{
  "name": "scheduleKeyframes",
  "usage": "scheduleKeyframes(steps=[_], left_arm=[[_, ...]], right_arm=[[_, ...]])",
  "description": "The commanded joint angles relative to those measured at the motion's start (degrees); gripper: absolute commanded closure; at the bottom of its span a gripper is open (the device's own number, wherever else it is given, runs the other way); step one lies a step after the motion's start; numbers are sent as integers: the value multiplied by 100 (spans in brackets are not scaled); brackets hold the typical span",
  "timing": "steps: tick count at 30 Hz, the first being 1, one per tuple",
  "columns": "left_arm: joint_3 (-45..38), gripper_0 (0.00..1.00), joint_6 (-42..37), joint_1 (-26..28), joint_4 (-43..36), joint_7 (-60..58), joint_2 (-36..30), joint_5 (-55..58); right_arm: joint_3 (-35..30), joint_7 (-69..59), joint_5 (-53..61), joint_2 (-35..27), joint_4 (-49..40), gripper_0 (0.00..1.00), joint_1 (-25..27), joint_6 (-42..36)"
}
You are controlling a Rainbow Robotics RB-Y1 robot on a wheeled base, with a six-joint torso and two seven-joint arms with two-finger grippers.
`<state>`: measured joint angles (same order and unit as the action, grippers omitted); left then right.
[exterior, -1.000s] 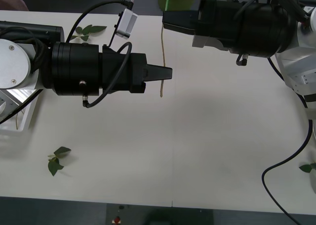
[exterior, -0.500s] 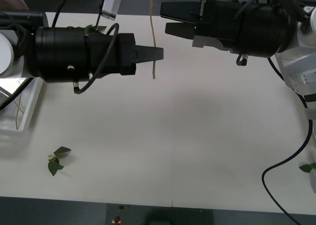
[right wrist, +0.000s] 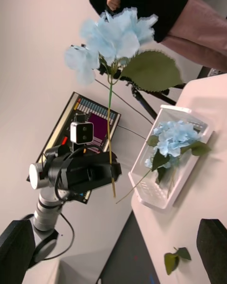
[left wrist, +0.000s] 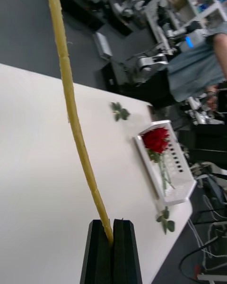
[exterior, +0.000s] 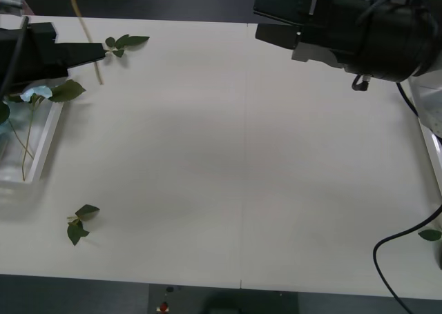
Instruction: Put the red flowers into the right box and the blue flowers into the left box
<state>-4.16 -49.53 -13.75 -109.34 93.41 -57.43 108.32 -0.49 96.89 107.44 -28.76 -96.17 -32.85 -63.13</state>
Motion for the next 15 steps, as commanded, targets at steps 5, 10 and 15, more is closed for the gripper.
scheduleKeyframes(steps=[5, 10, 15], left_arm=[[-1606, 100, -1191, 531, 1143, -95, -497, 93], [-1913, 100, -1305, 680, 1943, 213, -621, 58], [-1992, 100, -1296, 680, 2585, 547, -629, -92]], right_arm=[[-505, 243, -4, -886, -270, 0, 147, -613], [-1278, 463, -575, -1105, -270, 0, 191, -1571], [-1841, 1148, -1085, -1185, -261, 0, 191, -2335]])
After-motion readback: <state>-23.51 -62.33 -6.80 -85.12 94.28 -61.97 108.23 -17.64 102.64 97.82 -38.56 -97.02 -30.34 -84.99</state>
